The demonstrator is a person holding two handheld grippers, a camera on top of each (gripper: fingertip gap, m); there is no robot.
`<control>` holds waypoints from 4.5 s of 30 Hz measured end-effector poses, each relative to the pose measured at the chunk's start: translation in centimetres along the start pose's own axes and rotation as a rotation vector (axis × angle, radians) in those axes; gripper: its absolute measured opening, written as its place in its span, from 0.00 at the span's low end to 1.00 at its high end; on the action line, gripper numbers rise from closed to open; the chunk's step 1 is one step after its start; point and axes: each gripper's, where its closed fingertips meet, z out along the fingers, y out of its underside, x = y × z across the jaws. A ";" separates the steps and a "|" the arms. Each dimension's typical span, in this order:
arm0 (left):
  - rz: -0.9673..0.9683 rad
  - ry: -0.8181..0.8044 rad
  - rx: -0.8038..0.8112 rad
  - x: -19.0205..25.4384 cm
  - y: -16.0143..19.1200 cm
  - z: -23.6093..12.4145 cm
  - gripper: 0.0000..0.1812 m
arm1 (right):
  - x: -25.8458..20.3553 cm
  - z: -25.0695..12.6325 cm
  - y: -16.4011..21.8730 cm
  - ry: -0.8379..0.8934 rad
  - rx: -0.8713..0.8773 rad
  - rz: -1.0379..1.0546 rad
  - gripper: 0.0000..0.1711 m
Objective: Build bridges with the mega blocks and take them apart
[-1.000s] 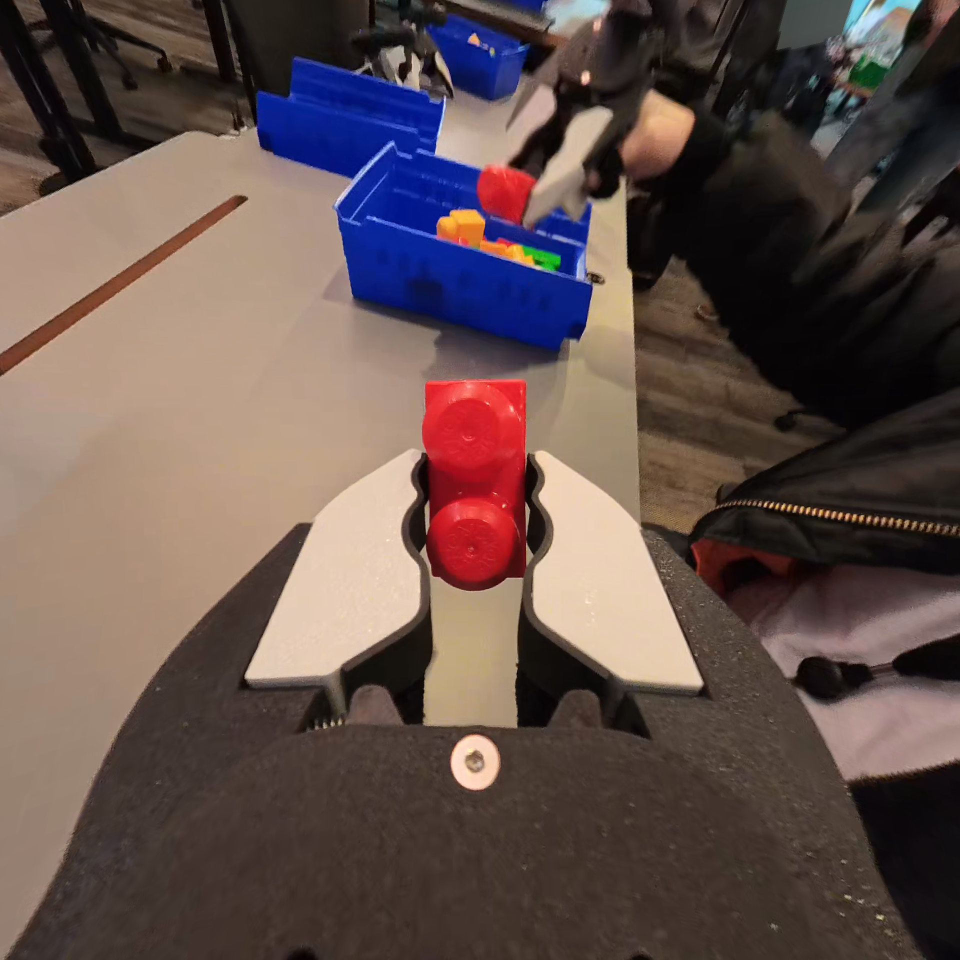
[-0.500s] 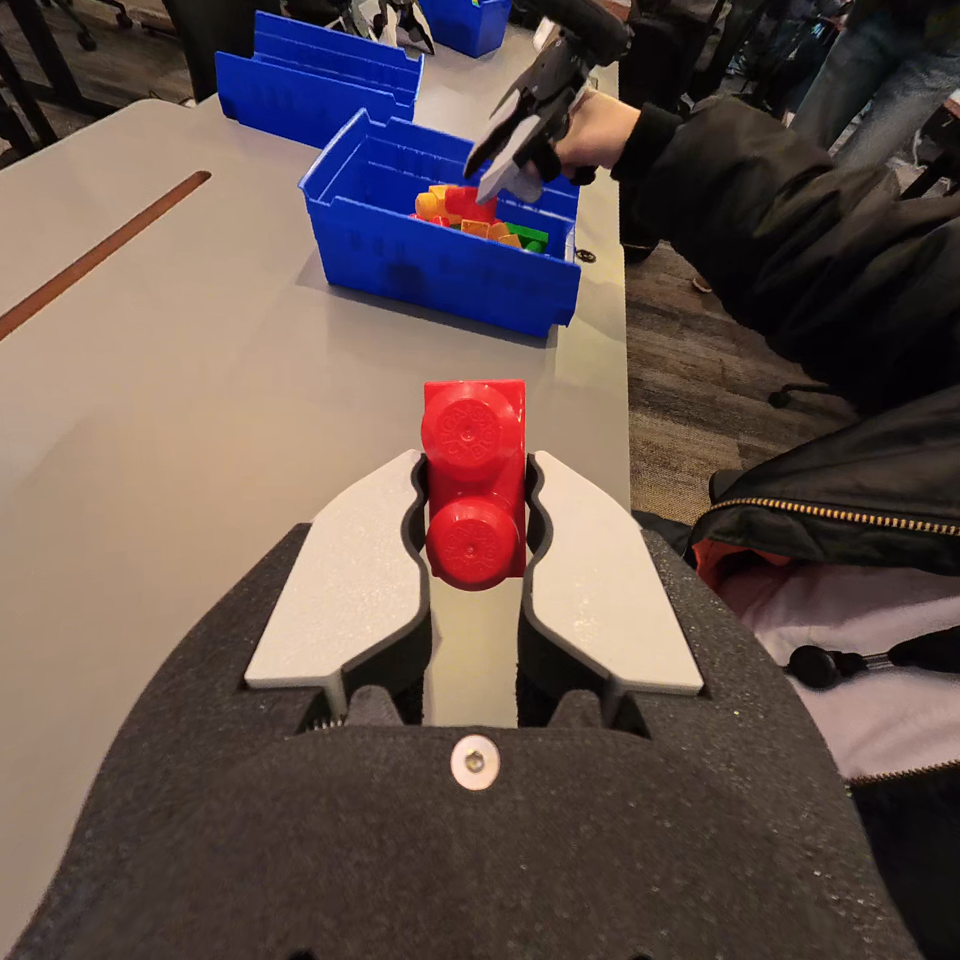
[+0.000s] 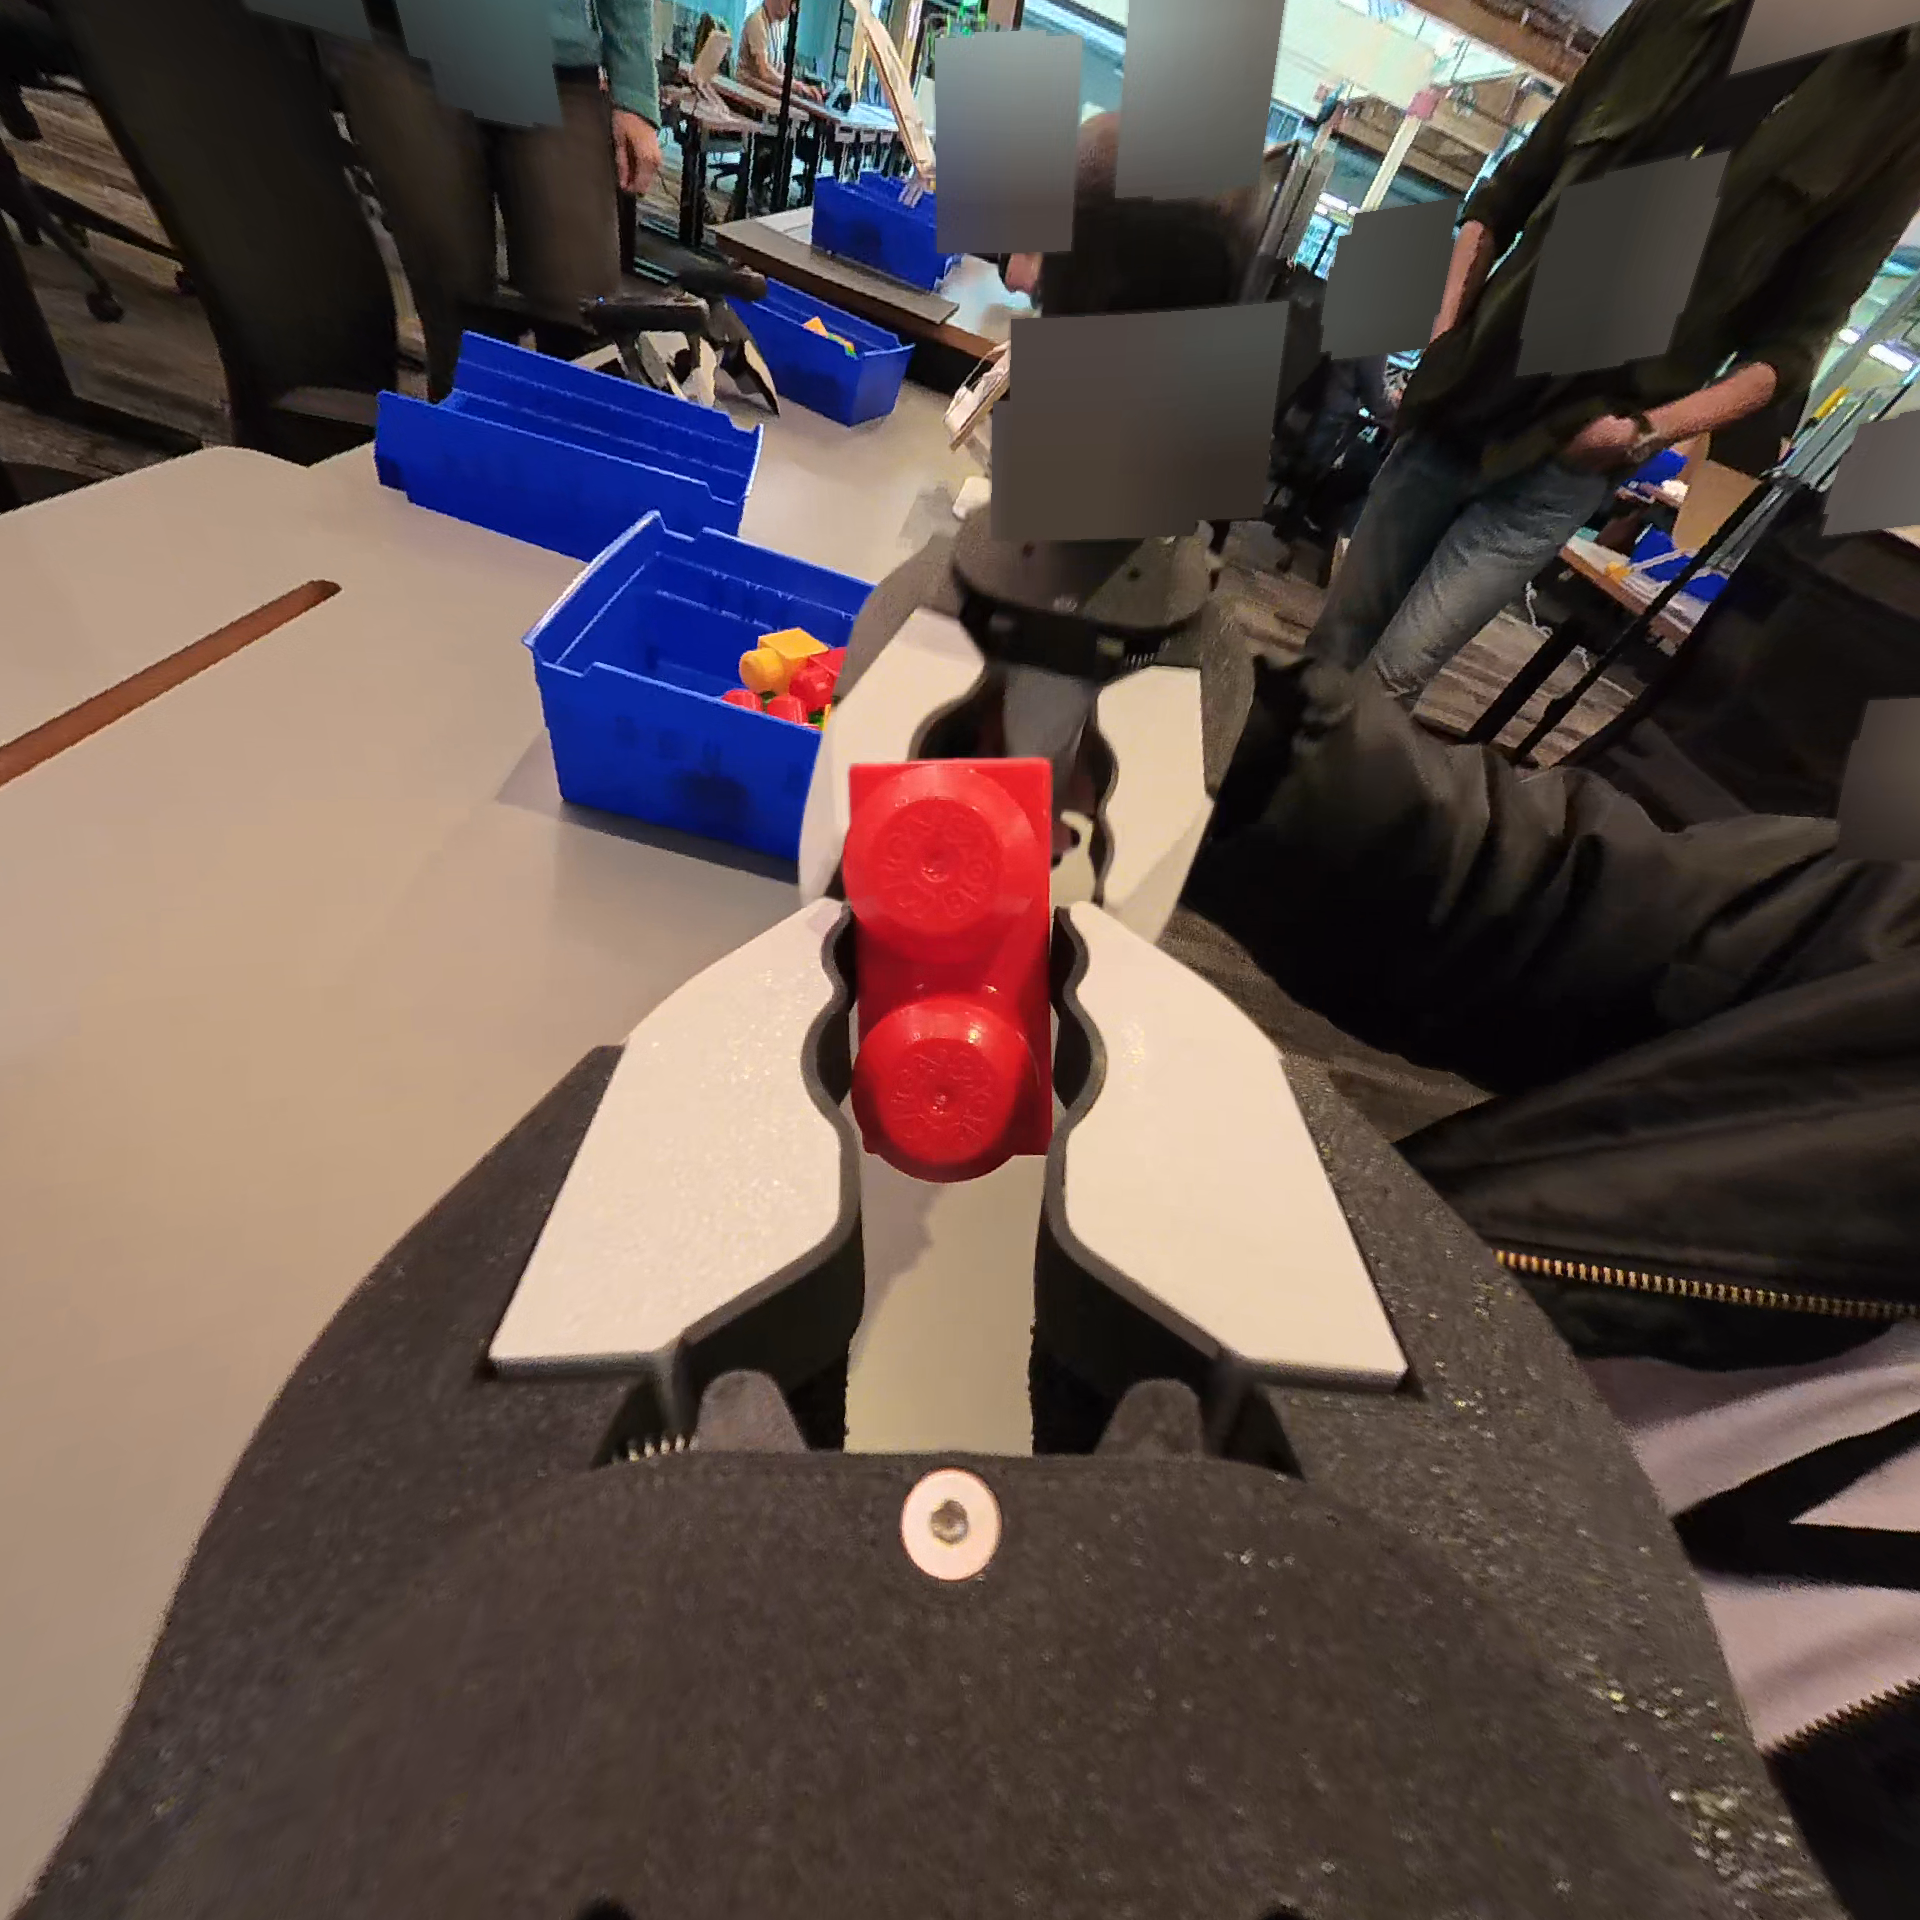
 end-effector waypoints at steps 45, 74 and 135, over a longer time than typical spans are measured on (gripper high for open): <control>0.005 0.035 -0.131 1.1 5.1 -3.0 0.20 | 14.2 -29.0 22.4 0.795 -0.518 0.479 0.24; -0.111 0.395 -0.466 6.5 8.0 2.1 0.20 | -6.5 0.5 2.1 0.002 -0.208 -0.813 0.26; 0.124 -0.954 -0.532 -14.5 19.0 -39.6 0.33 | 4.1 -13.6 5.1 0.527 -0.089 -0.214 0.28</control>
